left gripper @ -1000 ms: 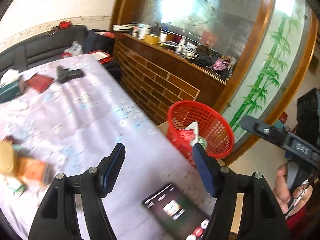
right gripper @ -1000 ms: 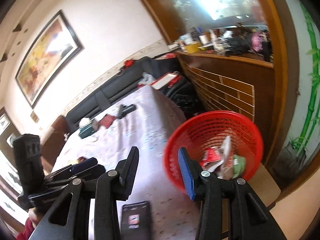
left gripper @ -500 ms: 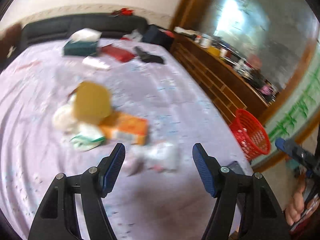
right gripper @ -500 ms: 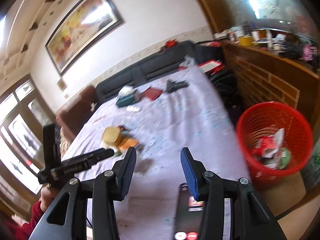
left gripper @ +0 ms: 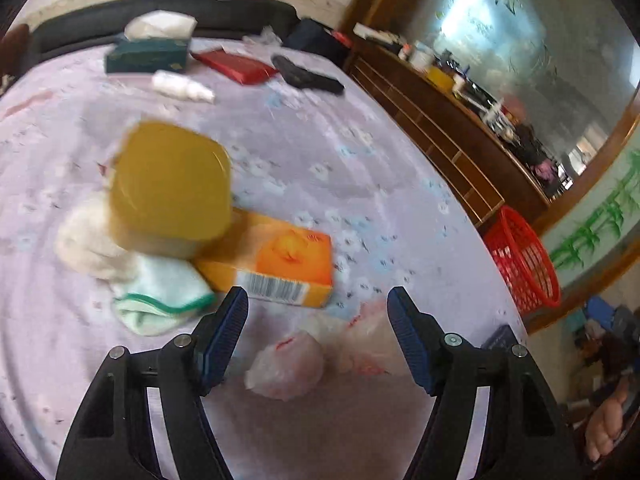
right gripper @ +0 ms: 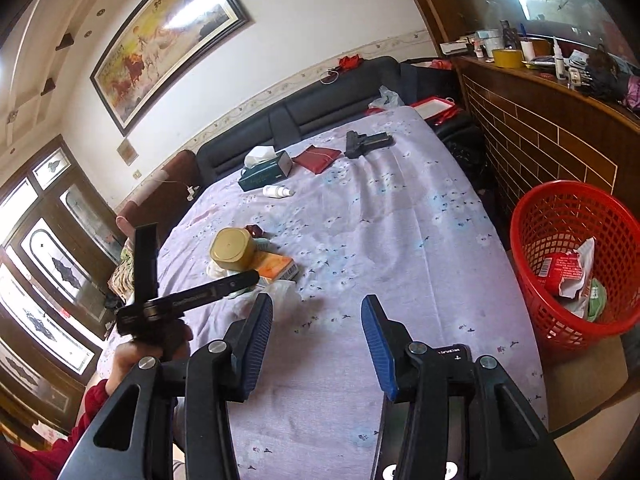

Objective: Collect trash
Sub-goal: 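Move both grippers back toward the items on the bed, then grasp the knotted white plastic bag with the left gripper, then grasp the gold-lidded container with the right gripper while the left holds the bag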

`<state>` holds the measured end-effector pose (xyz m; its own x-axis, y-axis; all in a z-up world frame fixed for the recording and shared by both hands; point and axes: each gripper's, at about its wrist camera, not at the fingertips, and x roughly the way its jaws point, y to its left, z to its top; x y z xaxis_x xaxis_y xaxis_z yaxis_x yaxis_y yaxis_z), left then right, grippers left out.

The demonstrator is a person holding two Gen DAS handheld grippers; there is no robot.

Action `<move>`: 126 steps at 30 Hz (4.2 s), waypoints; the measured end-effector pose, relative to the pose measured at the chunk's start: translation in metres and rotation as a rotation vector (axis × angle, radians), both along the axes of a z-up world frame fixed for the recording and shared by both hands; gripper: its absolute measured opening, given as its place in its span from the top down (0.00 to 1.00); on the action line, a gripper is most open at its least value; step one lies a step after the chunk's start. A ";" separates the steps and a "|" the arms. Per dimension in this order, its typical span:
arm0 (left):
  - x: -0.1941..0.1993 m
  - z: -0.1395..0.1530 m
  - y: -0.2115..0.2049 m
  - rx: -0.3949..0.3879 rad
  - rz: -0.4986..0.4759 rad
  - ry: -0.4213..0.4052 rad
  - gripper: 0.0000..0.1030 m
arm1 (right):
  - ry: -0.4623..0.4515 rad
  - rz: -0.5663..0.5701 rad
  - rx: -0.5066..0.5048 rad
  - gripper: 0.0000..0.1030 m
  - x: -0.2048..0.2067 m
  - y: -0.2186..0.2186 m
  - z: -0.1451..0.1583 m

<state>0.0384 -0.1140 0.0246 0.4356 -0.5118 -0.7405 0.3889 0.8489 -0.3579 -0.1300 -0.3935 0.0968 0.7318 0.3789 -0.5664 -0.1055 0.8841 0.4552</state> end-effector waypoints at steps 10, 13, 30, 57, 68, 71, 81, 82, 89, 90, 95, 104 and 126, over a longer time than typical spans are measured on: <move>-0.038 -0.008 -0.029 0.103 -0.160 -0.034 0.32 | 0.006 -0.027 0.024 0.51 0.004 -0.016 -0.005; -0.032 -0.007 -0.027 0.103 -0.123 -0.029 0.32 | 0.009 -0.027 0.031 0.51 0.006 -0.018 -0.007; -0.014 0.004 -0.035 0.079 -0.077 -0.039 0.32 | 0.011 -0.036 0.051 0.51 0.007 -0.030 -0.013; -0.100 0.006 0.011 0.177 -0.201 -0.014 0.49 | 0.000 0.007 0.046 0.51 0.006 -0.020 -0.010; -0.077 0.006 -0.010 0.138 -0.175 -0.037 0.37 | -0.003 0.009 0.046 0.51 0.004 -0.017 -0.009; -0.068 -0.006 -0.021 0.164 -0.167 -0.015 0.46 | -0.003 0.007 0.044 0.51 0.003 -0.017 -0.008; -0.071 -0.011 -0.003 0.118 -0.081 -0.054 0.64 | 0.023 0.067 0.066 0.51 0.018 0.003 0.000; -0.073 -0.008 0.003 0.105 -0.067 -0.063 0.64 | 0.032 0.081 0.073 0.51 0.022 0.007 0.001; -0.083 0.019 0.064 0.064 0.096 -0.154 0.64 | 0.102 0.168 0.091 0.35 0.059 0.053 0.010; -0.084 0.022 0.072 0.072 0.120 -0.169 0.64 | 0.113 0.190 0.083 0.34 0.067 0.065 0.011; -0.084 0.033 0.110 0.074 0.212 -0.211 0.64 | 0.169 0.255 0.047 0.29 0.113 0.119 0.006; -0.080 0.039 0.143 0.065 0.273 -0.246 0.64 | 0.278 0.260 0.077 0.24 0.209 0.185 -0.036; -0.084 0.036 0.142 0.051 0.261 -0.266 0.64 | 0.285 0.196 -0.120 0.31 0.207 0.218 -0.049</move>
